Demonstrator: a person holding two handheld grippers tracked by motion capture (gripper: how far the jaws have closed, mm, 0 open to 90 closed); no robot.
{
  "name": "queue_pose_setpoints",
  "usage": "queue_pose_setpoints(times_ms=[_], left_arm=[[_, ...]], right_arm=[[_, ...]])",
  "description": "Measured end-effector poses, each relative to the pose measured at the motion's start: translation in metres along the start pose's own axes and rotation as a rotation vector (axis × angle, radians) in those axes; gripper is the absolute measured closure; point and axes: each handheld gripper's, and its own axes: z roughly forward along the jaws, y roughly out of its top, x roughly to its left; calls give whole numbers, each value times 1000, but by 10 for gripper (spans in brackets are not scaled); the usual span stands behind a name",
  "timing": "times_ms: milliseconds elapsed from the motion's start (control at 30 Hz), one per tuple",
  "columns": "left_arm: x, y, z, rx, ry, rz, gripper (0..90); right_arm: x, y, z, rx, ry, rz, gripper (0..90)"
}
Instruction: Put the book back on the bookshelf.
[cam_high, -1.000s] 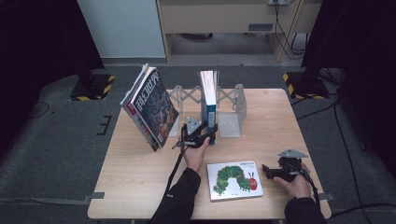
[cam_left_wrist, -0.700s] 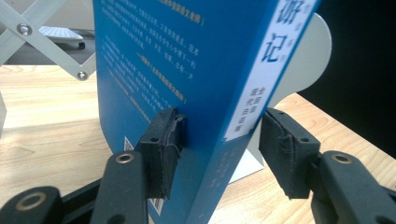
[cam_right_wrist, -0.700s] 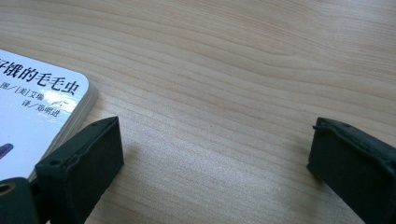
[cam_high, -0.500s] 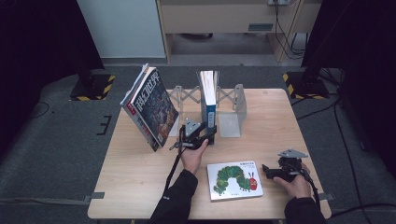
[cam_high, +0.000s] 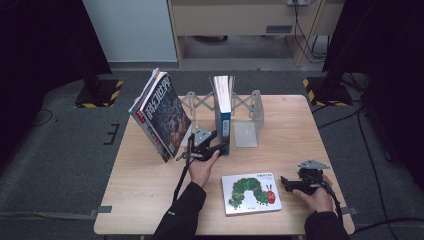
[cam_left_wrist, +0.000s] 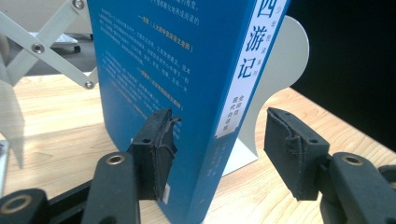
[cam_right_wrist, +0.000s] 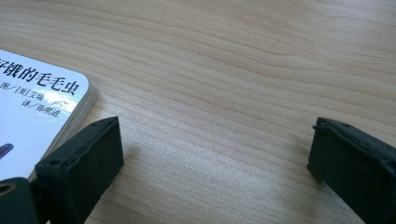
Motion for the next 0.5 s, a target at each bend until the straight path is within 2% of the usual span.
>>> queue_pose_setpoints(times_ms=[200, 300, 500], left_arm=[[2, 3, -6, 18, -5, 17, 412], [2, 5, -9, 31, -22, 14, 408], [0, 8, -16, 66, -13, 81, 392]], right_arm=[[0, 0, 0, 0, 0, 1, 33], [0, 0, 0, 0, 0, 0, 34], [0, 0, 0, 0, 0, 0, 33]])
